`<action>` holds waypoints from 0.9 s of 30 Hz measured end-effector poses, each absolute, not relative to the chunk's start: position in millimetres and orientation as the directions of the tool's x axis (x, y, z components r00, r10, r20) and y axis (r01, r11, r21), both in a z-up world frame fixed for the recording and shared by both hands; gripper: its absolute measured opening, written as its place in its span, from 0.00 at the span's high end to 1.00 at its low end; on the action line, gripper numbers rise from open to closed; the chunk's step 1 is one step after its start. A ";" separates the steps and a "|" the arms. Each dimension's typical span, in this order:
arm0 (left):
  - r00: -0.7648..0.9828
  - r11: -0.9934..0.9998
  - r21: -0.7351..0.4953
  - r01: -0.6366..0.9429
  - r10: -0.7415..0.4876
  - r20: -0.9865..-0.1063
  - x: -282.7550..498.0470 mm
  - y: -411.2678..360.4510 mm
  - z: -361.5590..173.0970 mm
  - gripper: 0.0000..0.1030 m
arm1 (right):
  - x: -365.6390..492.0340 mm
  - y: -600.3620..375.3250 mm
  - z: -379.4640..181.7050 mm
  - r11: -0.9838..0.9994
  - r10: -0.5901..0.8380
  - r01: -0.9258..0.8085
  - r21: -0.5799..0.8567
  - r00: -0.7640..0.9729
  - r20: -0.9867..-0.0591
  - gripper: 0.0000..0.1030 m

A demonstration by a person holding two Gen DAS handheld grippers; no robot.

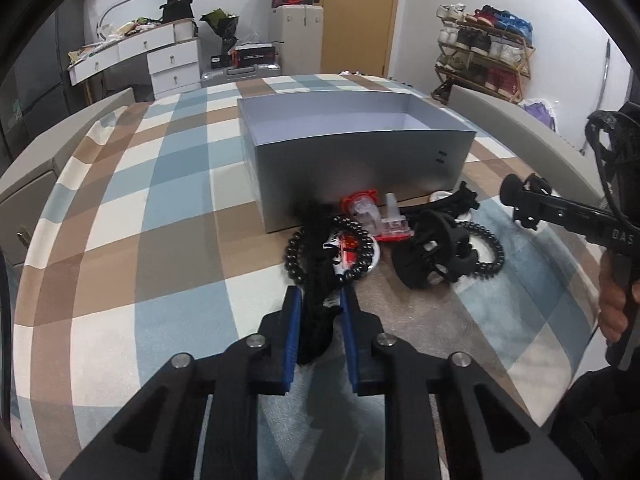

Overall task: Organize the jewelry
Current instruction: 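Close the right gripper on the black claw hair clip, then carry the claw clip with the right gripper into the grey box and release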

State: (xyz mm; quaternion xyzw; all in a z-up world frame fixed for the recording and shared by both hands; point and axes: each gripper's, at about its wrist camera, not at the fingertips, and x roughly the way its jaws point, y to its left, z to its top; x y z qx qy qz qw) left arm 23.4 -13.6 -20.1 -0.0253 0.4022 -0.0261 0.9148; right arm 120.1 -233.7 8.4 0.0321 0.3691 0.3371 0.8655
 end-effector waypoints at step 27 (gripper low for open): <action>0.828 0.994 -0.107 0.013 -0.071 -0.556 14.6 3.5 19.4 0.87 | 111.5 -236.3 37.4 0.717 0.688 -0.602 0.351 0.528 -0.498 0.49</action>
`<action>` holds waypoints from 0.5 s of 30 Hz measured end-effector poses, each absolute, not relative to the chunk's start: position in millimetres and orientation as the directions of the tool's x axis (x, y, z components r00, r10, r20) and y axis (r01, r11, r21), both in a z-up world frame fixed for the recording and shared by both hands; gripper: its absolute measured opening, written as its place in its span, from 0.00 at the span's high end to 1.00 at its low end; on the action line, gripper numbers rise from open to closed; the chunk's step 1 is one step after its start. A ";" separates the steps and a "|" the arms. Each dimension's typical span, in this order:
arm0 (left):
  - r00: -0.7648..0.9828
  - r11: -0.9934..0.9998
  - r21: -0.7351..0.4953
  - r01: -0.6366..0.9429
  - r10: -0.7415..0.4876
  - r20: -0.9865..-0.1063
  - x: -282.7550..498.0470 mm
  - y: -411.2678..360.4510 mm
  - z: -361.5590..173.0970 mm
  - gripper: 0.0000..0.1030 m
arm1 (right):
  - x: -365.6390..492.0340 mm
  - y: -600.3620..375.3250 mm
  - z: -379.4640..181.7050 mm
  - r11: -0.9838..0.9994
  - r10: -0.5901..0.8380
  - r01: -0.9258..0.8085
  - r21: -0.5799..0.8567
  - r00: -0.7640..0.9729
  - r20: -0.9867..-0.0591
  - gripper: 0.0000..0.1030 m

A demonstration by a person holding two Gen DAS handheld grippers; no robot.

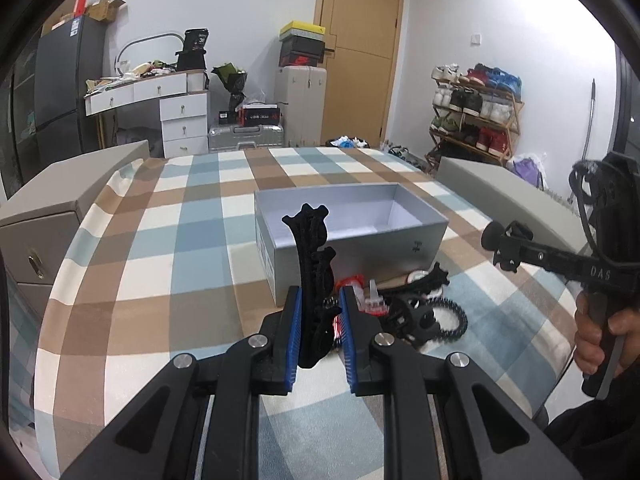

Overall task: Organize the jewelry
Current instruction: 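Carry the claw clip with the right gripper into the grey box and release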

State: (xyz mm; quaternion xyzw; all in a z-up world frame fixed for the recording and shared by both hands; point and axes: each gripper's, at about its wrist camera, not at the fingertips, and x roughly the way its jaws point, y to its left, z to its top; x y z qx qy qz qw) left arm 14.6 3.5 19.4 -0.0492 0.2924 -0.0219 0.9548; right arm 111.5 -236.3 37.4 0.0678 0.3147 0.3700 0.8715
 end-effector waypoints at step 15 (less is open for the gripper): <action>0.846 0.991 -0.134 0.015 -0.083 -0.527 32.6 7.0 25.4 0.87 | 128.0 -214.8 59.1 0.683 0.719 -0.645 0.342 0.512 -0.471 0.49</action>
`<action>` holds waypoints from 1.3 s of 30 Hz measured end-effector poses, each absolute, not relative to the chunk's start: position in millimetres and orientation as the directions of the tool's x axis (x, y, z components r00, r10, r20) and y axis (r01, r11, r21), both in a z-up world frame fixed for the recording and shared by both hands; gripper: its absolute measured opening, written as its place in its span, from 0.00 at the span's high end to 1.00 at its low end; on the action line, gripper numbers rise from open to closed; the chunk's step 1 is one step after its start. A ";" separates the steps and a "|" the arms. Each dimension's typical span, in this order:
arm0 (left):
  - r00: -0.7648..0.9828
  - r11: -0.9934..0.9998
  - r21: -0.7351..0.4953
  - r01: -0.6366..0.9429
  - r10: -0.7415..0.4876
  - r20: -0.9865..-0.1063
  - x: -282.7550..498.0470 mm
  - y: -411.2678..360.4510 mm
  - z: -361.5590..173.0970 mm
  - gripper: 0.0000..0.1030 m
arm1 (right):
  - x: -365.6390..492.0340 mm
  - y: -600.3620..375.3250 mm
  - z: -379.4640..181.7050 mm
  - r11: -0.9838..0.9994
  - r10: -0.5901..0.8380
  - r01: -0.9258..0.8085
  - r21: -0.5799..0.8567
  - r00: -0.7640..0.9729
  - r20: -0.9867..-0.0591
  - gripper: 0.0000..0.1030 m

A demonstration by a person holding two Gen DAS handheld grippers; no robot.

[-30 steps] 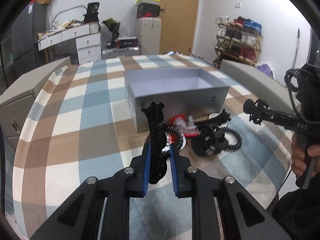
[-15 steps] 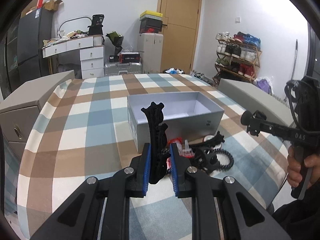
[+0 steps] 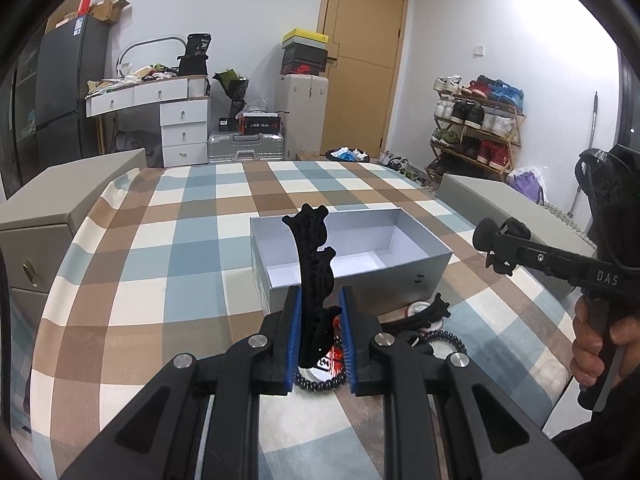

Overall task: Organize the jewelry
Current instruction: 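Carry the claw clip with the right gripper into the grey box and release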

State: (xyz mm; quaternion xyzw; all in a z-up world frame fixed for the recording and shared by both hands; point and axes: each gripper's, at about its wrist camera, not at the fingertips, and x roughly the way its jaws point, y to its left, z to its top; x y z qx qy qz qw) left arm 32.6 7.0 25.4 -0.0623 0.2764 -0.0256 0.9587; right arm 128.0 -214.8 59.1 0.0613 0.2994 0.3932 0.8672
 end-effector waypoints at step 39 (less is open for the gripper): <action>0.852 0.992 -0.123 0.007 -0.070 -0.519 80.0 9.3 24.0 0.87 | 178.0 -160.6 44.0 0.665 0.737 -0.609 0.432 0.442 -0.512 0.49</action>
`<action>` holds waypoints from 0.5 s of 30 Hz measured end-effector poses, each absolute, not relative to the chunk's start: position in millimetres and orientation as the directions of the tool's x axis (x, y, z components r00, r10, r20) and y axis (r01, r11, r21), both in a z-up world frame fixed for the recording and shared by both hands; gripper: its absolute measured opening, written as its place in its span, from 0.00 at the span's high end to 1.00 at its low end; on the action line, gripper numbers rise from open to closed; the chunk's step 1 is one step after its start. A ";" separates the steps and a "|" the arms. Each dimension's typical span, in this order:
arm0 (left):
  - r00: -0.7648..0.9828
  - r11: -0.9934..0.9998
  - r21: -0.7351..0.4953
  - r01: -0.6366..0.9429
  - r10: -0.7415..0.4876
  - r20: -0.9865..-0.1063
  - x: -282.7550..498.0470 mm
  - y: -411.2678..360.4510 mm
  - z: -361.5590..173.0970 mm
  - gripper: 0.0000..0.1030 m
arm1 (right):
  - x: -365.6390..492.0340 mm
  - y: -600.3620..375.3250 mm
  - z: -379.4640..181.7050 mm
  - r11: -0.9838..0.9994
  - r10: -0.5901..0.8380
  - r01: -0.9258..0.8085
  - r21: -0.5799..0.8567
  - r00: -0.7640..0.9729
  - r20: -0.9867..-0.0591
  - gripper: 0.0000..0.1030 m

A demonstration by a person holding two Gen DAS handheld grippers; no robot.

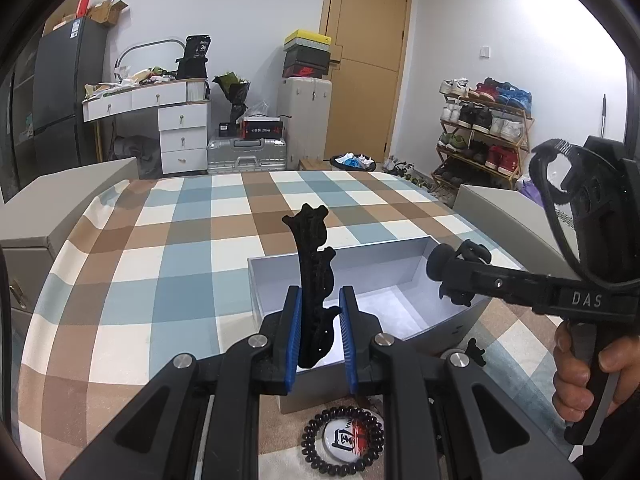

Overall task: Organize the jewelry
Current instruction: 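Carry the claw clip with the right gripper into the grey box and release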

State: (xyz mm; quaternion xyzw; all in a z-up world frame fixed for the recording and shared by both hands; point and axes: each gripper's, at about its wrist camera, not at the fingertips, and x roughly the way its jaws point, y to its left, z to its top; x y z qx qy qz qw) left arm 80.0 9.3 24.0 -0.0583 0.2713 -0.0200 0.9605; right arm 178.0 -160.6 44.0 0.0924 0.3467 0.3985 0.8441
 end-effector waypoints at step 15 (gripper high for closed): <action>0.840 0.993 -0.116 0.014 -0.075 -0.537 85.6 4.0 16.4 0.87 | 178.0 -155.0 42.7 0.671 0.727 -0.625 0.398 0.452 -0.517 0.49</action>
